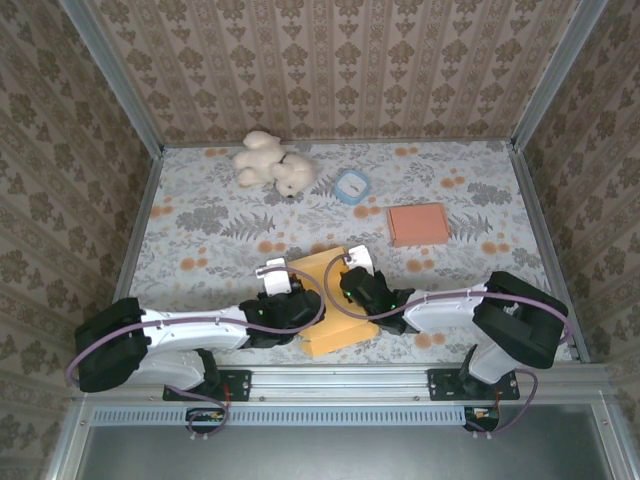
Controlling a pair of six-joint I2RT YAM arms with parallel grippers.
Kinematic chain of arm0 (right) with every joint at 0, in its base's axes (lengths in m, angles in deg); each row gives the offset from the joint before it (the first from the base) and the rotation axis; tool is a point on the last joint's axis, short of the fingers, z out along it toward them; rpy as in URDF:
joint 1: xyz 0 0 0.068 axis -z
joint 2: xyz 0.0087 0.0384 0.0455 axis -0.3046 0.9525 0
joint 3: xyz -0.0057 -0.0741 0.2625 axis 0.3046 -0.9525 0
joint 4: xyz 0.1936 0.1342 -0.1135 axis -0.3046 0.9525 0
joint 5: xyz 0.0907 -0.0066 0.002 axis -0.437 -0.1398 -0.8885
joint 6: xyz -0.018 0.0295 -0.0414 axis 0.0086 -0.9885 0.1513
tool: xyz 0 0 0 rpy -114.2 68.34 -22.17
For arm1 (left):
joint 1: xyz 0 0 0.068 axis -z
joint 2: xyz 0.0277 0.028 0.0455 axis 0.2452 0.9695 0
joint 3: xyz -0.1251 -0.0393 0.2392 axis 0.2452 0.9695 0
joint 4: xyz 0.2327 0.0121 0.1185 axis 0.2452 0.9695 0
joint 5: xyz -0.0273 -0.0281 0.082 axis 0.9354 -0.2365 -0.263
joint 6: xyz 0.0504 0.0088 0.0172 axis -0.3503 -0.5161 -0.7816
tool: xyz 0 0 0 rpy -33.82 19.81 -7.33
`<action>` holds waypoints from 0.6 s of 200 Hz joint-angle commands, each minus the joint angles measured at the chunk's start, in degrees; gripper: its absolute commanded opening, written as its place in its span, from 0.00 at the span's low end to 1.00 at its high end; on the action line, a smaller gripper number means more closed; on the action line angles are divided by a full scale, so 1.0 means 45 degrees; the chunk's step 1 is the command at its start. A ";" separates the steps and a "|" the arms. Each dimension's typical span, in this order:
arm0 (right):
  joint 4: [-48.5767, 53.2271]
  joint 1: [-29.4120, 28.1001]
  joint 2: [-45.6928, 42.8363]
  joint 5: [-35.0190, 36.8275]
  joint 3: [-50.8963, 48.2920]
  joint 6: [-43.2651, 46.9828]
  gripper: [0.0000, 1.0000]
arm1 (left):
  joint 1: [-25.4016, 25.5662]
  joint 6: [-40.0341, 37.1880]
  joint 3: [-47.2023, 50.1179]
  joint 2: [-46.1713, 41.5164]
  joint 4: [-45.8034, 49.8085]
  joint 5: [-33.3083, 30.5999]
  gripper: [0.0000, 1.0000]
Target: Fold the paper box
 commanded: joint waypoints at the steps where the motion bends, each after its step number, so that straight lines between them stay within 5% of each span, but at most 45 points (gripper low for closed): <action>1: -0.0360 0.0192 -0.0688 0.0992 -0.0876 0.0116 0.39 | -0.0085 0.0436 -0.0064 0.0003 0.1078 -0.1187 0.08; 36: -0.0281 -0.0494 -0.2473 -0.0294 -0.1087 0.0808 0.58 | -0.0123 0.0179 -0.0198 0.0252 0.1053 -0.1421 0.08; 83: 0.3112 -0.0507 -0.6074 -0.1321 -0.1063 0.0993 0.67 | -0.0443 -0.0545 -0.0226 0.0555 0.0630 -0.1307 0.08; 120: 0.6718 -0.0019 -0.9601 -0.0472 -0.0552 0.1336 0.73 | -0.1217 -0.3634 0.0106 0.0365 -0.1519 0.0281 0.07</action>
